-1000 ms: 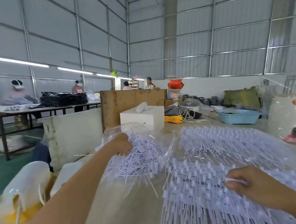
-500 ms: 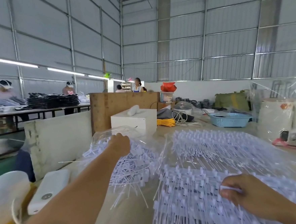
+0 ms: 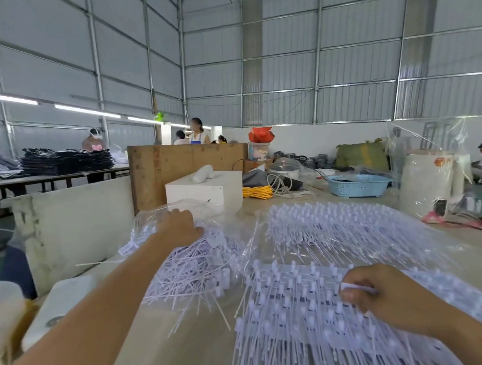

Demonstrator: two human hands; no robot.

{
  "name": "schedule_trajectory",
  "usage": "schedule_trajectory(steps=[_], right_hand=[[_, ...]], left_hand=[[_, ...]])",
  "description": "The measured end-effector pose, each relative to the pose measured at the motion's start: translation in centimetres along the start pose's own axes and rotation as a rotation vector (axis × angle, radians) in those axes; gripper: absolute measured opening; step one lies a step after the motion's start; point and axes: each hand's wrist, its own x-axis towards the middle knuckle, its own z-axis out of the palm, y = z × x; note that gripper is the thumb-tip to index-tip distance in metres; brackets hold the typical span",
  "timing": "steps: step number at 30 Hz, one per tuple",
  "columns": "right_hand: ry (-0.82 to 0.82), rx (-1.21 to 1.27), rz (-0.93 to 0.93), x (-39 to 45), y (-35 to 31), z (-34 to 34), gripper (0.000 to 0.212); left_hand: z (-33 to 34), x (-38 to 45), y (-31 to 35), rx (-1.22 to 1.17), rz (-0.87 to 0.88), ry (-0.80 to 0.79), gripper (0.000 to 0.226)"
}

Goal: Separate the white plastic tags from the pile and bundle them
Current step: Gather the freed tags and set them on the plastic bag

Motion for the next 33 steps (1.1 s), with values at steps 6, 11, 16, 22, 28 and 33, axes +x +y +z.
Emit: schedule_trajectory(steps=[6, 11, 16, 22, 28, 33], right_hand=[[-0.162, 0.05, 0.015, -0.8, -1.3, -0.7, 0.028], [-0.082, 0.181, -0.08, -1.3, -2.8, -1.2, 0.048], [0.017, 0.218, -0.129, -1.6, -3.2, -1.5, 0.051], [0.104, -0.045, -0.095, -1.5, -2.1, -2.3, 0.018], [0.115, 0.047, -0.115, -2.0, -2.7, -3.1, 0.023], [0.012, 0.352, -0.167, -3.1, -3.8, -4.5, 0.027]], left_hand=[[-0.5, -5.6, 4.2, 0.281, 0.002, 0.315, 0.051], [-1.5, -13.4, 12.1, -0.638, 0.465, 0.231, 0.039], [-0.1, -15.5, 16.7, -1.228, 0.489, -0.572, 0.038], [1.2, -16.1, 17.7, -1.441, 0.425, -0.502, 0.038], [0.6, -16.0, 17.4, -1.439, 0.551, -0.328, 0.044], [-0.6, -16.3, 17.0, -1.7, 0.679, -0.624, 0.033]])
